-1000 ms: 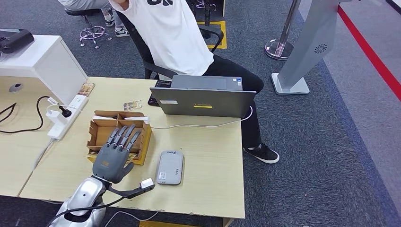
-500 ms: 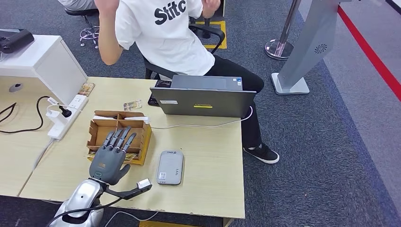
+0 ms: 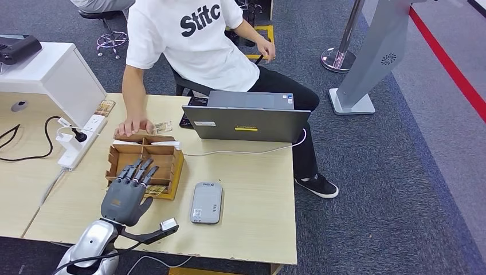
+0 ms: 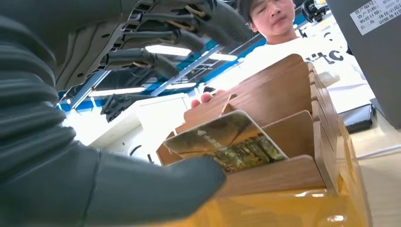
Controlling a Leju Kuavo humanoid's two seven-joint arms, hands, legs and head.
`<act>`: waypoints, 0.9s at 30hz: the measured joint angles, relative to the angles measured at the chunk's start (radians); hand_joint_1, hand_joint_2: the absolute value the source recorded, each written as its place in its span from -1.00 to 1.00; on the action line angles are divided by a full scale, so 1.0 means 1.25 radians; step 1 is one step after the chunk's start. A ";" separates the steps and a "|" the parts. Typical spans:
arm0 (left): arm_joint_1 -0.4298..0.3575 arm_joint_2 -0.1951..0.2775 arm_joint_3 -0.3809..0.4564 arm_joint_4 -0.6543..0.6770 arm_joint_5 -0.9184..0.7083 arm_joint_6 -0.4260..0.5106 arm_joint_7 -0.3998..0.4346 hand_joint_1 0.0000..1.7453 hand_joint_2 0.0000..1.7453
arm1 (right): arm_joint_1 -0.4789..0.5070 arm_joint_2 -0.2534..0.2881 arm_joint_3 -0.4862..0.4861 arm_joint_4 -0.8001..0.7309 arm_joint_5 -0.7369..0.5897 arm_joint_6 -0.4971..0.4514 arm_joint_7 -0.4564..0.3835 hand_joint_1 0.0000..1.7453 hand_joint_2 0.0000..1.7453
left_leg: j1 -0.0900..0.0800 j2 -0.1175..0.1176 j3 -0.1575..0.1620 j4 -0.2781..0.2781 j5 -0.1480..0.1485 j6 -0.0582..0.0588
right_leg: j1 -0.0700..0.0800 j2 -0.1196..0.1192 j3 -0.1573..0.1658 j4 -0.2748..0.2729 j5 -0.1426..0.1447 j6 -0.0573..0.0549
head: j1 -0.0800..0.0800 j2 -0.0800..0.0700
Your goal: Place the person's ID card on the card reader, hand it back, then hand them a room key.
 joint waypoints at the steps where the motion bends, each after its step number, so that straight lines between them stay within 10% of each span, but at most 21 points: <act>1: 0.000 0.000 0.000 0.000 0.000 -0.002 -0.001 1.00 1.00 | 0.000 0.000 0.000 0.000 0.000 0.000 0.000 -1.00 1.00 | 0.000 0.000 0.000 0.000 0.000 0.000 | 0.000 0.000 0.000 0.000 0.000 0.000 | 0.000 0.000; 27: -0.029 -0.031 0.007 -0.044 0.002 0.030 0.006 1.00 1.00 | -0.001 0.000 0.000 0.000 0.010 0.008 0.001 -1.00 1.00 | 0.000 0.000 0.000 0.000 0.000 0.000 | 0.000 0.000 0.000 0.000 0.000 0.000 | 0.000 0.000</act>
